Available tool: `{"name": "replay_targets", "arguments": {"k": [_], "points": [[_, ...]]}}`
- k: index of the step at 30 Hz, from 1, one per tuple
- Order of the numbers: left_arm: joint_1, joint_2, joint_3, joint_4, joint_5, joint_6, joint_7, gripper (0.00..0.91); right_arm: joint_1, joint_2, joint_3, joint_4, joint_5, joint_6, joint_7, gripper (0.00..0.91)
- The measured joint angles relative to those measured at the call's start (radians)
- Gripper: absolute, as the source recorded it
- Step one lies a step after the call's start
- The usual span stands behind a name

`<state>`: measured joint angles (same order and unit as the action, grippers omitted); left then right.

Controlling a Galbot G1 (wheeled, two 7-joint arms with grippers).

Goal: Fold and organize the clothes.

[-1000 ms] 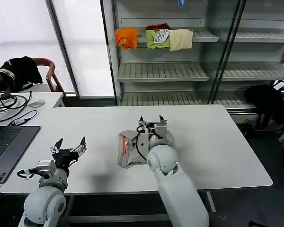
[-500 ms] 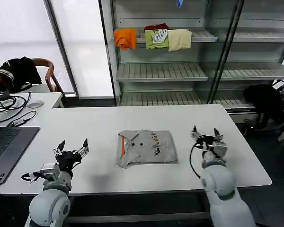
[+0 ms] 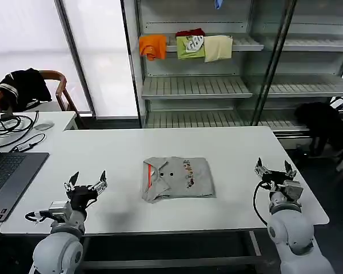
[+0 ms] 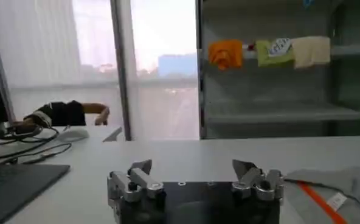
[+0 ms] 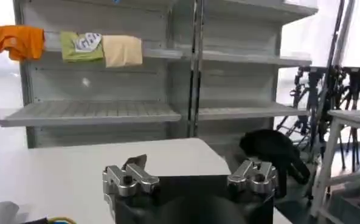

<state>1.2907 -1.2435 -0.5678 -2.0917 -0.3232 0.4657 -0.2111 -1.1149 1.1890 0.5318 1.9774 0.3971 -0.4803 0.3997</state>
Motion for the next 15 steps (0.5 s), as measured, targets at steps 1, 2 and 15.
{"name": "replay_targets", "arguments": {"k": [1, 2, 15], "points": [[0.001, 0.000, 0.000, -0.003, 0.002, 0.000, 0.005, 0.907, -0.003, -0.003, 0.001, 0.003, 0.000, 0.001, 0.000, 0.907], [0.002, 0.000, 0.000, -0.006, 0.004, 0.001, 0.007, 0.907, -0.006, -0.006, 0.003, 0.006, 0.001, 0.001, 0.000, 0.907], [0.015, -0.005, -0.005, -0.016, 0.013, -0.004, 0.031, 0.907, -0.036, -0.029, 0.018, 0.029, 0.009, 0.003, 0.000, 0.907]]}}
